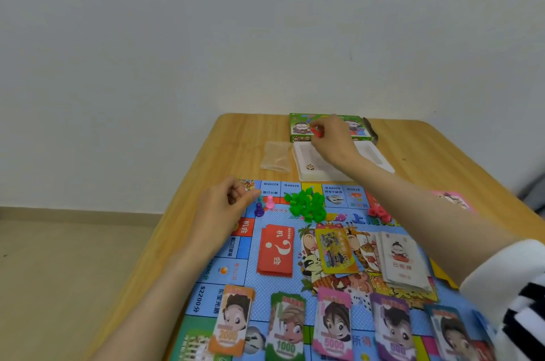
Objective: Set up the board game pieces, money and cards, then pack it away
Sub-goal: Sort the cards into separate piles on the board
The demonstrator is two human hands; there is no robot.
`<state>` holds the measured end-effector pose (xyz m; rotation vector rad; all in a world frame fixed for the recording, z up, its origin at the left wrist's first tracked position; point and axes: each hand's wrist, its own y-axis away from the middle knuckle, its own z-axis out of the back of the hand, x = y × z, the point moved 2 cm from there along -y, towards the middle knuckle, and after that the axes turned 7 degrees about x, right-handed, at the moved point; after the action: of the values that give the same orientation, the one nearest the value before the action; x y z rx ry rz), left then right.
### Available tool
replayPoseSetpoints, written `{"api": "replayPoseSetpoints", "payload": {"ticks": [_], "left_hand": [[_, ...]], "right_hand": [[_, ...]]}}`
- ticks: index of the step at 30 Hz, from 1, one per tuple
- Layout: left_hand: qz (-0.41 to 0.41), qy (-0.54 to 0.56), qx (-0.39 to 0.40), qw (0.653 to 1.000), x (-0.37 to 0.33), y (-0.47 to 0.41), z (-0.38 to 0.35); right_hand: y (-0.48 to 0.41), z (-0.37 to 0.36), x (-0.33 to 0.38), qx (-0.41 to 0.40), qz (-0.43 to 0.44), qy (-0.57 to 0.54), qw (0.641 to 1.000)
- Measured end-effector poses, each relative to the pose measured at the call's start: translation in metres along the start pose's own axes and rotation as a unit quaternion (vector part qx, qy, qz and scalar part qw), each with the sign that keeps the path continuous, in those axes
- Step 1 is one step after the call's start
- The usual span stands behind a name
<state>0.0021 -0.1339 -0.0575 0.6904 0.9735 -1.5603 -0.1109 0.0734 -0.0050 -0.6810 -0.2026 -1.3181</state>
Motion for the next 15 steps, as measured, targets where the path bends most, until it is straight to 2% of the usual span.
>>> {"api": "replayPoseSetpoints", "payload": {"ticks": [3, 5, 7, 9, 12, 15], "left_hand": [[0.001, 0.002, -0.001, 1.000, 0.001, 0.000, 0.000], [-0.001, 0.000, -0.003, 1.000, 0.001, 0.000, 0.000], [-0.004, -0.004, -0.008, 1.000, 0.001, 0.001, 0.000], [-0.006, -0.008, -0.011, 1.000, 0.001, 0.001, 0.000], [-0.010, -0.005, -0.014, 1.000, 0.002, 0.002, 0.000], [-0.006, -0.004, -0.016, 1.000, 0.003, 0.002, 0.001]], "right_hand": [[0.016, 0.011, 0.019, 0.040, -0.052, -0.143, 0.988], [0.031, 0.016, 0.035, 0.082, -0.044, -0.237, 0.967], [0.046, 0.017, 0.048, 0.125, -0.026, -0.275, 0.953], [0.060, 0.015, 0.058, 0.161, -0.006, -0.241, 0.957], [0.076, 0.007, 0.065, 0.196, 0.058, -0.119, 0.972], [0.088, -0.001, 0.065, 0.238, 0.084, -0.036, 0.967]]}}
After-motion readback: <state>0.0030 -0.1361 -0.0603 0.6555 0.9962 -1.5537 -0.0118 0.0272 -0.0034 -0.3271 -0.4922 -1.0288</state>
